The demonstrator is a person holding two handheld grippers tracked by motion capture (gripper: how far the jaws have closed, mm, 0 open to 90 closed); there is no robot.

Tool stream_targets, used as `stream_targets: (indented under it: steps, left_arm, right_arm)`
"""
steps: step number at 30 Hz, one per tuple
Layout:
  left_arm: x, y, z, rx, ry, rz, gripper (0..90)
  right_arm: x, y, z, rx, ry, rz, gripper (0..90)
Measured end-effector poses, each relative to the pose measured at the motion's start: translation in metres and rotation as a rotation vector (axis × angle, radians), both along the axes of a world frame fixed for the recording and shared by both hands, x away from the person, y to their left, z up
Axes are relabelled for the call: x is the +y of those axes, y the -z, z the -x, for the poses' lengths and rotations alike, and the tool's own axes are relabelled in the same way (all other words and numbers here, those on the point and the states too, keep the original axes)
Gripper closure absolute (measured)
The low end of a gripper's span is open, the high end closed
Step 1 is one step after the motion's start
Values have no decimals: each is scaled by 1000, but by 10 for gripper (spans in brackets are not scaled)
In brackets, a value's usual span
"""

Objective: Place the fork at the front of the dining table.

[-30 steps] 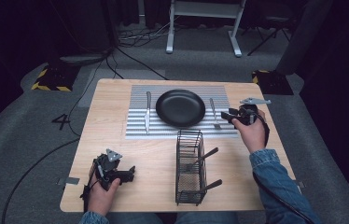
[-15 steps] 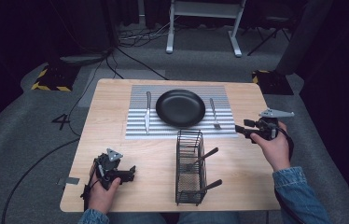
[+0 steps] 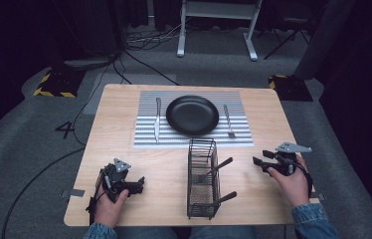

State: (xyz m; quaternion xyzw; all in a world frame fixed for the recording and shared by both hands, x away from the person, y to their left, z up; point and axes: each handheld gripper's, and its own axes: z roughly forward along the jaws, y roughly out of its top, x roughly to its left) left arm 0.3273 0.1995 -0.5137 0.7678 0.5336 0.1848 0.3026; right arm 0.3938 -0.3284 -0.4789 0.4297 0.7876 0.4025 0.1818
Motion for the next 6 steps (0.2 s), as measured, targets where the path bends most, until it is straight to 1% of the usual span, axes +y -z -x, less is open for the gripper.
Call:
stream_targets:
  steps: [2,3,4,5,6]
  left_arm:
    - [0,0,0,0,0,-1,1]
    - [0,0,0,0,0,0,1]
    - [0,0,0,0,0,0,1]
    - [0,0,0,0,0,0,1]
    - [0,0,0,0,0,-1,1]
  right_arm:
    - [-1,13,4,1,8,14,418]
    - [0,21,6,1,14,34,418]
    - [0,21,6,1,14,34,418]
    - [1,28,7,4,15,50,421]
    - [1,28,7,4,15,50,421]
